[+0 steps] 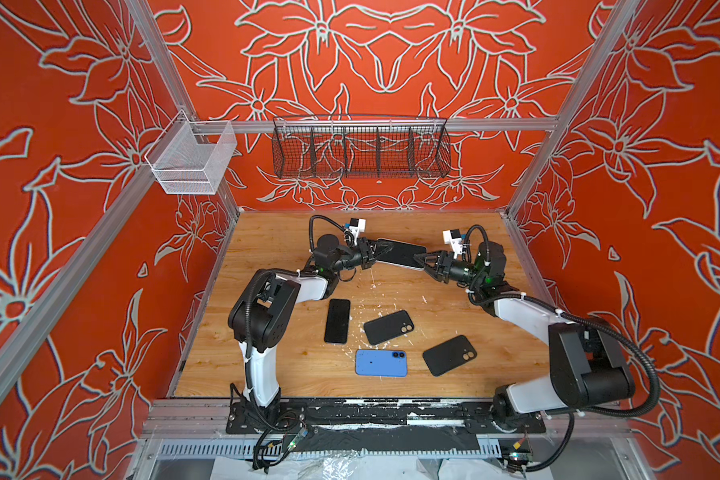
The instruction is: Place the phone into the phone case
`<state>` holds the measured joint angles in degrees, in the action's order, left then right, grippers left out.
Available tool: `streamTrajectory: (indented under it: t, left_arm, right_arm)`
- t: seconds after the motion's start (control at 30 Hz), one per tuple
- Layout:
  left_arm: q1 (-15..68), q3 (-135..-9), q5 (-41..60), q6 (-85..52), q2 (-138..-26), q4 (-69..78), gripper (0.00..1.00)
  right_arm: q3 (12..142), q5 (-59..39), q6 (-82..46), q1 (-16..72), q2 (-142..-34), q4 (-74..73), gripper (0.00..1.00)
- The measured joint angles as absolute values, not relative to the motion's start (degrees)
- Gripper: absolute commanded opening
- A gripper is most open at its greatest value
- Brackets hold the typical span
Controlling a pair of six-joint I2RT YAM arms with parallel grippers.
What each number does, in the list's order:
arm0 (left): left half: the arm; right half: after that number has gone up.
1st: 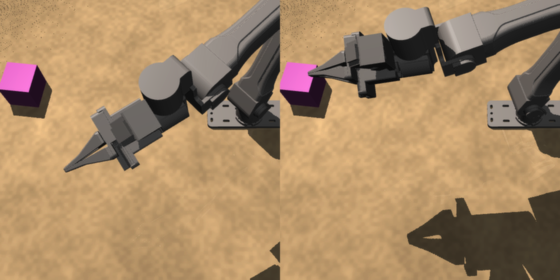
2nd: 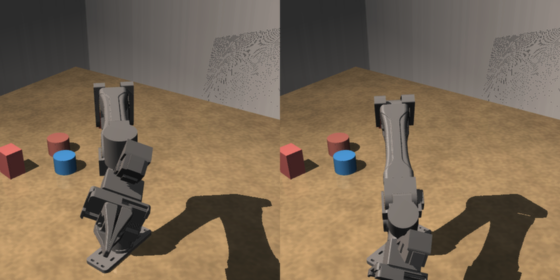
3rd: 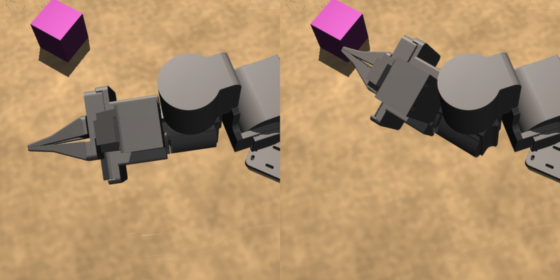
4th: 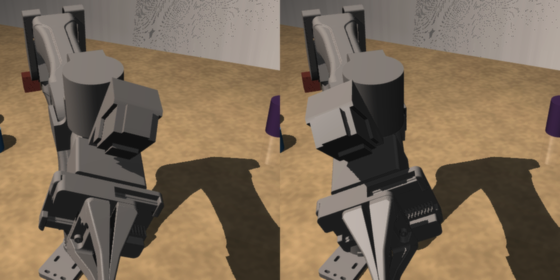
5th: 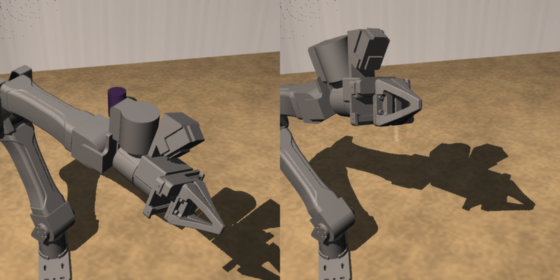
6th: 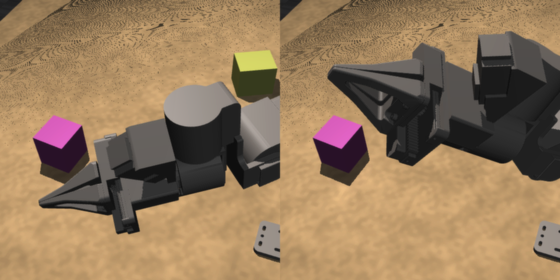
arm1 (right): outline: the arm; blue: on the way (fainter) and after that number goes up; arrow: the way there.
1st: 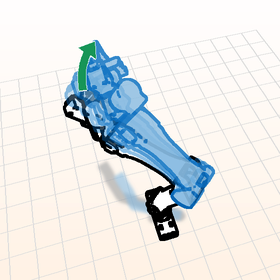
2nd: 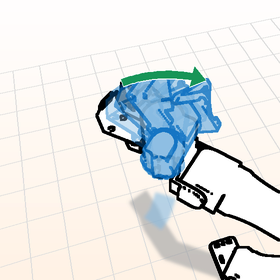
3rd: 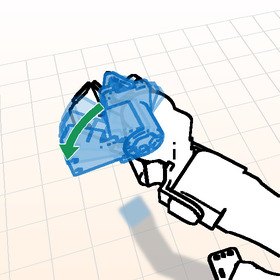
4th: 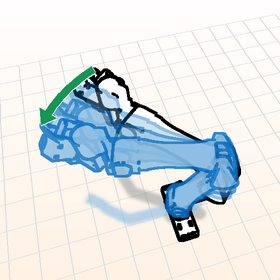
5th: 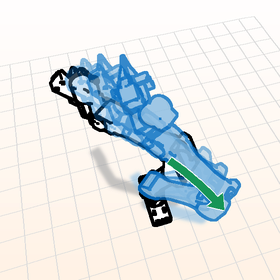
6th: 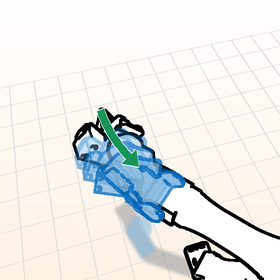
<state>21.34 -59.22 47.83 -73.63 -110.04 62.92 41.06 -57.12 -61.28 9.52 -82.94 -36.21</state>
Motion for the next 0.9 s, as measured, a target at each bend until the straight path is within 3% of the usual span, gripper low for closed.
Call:
streamTrajectory:
  t: [0.4, 0.77, 0.9]
  left_arm:
    - [21.3, -58.6, 46.1, -69.9, -107.3, 60.9, 0.00]
    - [21.3, -57.2, 44.2, -70.4, -106.7, 61.4, 0.00]
    - [21.2, -57.2, 44.1, -70.6, -106.6, 61.4, 0.00]
  right_arm:
    - [39.7, -53.3, -65.3, 13.1, -80.5, -36.0, 0.44]
    - [39.3, -49.8, -68.8, 13.8, -80.4, -36.5, 0.13]
    - [39.0, -49.6, -69.5, 13.8, -80.2, -37.3, 0.09]
